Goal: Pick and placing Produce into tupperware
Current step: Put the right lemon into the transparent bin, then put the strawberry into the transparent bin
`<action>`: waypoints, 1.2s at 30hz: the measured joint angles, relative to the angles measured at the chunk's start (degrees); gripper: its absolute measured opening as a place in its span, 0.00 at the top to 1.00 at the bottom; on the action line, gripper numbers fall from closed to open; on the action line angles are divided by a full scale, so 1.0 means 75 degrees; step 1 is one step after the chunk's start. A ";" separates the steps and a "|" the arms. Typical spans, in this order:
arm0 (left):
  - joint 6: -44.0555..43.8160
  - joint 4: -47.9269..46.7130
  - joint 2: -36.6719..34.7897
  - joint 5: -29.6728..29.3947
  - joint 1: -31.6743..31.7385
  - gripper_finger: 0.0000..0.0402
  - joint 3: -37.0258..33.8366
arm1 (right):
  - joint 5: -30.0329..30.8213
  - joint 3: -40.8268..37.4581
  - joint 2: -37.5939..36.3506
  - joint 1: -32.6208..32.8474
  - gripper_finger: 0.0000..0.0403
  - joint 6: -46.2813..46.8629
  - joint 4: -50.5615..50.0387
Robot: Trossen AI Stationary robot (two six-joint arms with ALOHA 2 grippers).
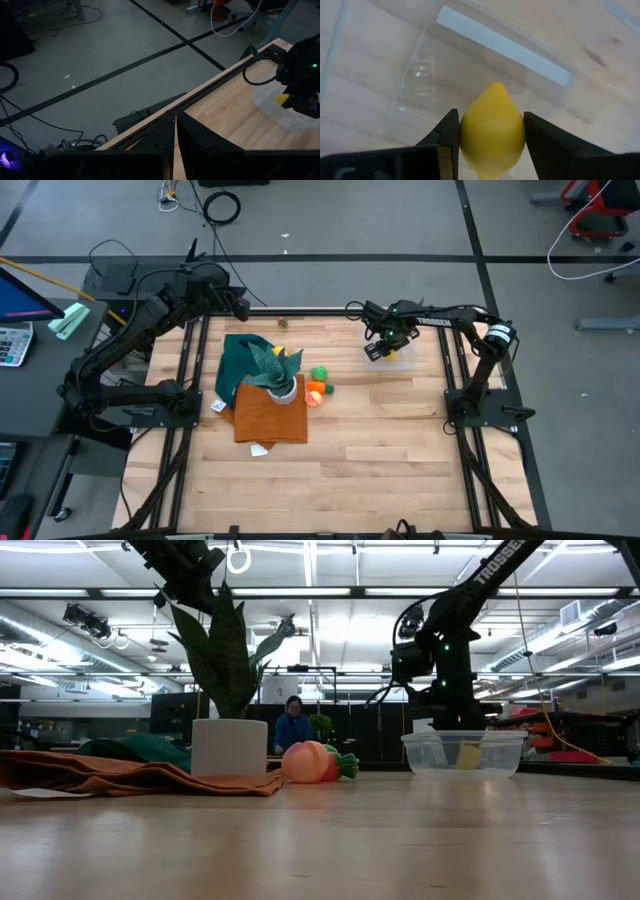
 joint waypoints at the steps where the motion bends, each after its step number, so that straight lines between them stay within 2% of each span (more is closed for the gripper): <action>1: 0.0003 0.0000 0.0000 0.0000 0.0003 0.94 0.0000 | -0.0017 0.0000 0.0003 0.0000 0.68 0.0006 -0.0003; 6: 0.0003 0.0000 0.0000 0.0000 0.0000 0.96 0.0000 | -0.0026 -0.0003 0.0012 0.0000 0.67 -0.0006 0.0029; 16: 0.0003 0.0000 0.0000 -0.0003 0.0003 0.93 0.0000 | -0.0167 -0.0003 -0.0018 0.0051 0.46 -0.0009 -0.0118; 21: 0.0003 0.0000 0.0000 0.0000 0.0003 0.94 0.0000 | -0.0168 -0.0003 -0.0209 0.0111 0.44 -0.0011 -0.0151; 28: 0.0003 0.0003 0.0003 0.0000 0.0003 0.96 0.0000 | -0.0160 -0.0003 -0.1089 0.0108 0.45 0.0096 -0.0407; 36: 0.0000 0.0003 0.0001 0.0000 0.0003 0.93 0.0000 | -0.0148 -0.0003 -0.2855 0.0586 0.46 0.0566 -0.1120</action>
